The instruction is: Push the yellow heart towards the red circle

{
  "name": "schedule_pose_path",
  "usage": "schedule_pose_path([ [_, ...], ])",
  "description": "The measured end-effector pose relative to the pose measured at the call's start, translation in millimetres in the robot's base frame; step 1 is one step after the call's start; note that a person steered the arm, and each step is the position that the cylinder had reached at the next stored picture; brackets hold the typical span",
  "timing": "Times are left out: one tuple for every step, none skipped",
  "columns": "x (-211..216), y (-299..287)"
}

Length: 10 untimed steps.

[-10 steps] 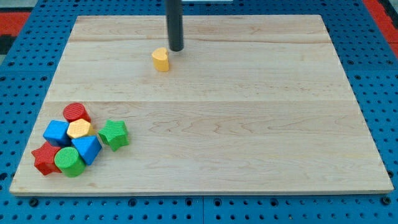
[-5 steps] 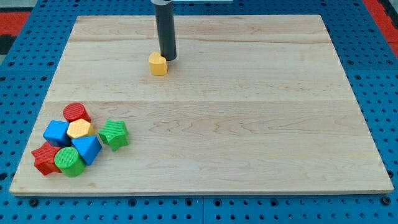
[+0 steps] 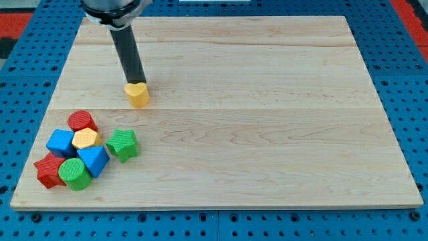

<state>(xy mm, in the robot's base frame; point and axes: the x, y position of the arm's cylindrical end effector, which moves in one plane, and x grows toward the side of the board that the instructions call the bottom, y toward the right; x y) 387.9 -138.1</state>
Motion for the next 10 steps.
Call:
schedule_pose_path([
  [5.3, -7.2],
  [5.9, -7.2],
  [13.0, -7.2],
  [23.9, 0.1],
  [24.6, 35.5],
  [33.6, 44.7],
  [43.7, 34.1],
  [43.7, 29.0],
  [43.7, 23.4],
  [43.7, 8.9],
])
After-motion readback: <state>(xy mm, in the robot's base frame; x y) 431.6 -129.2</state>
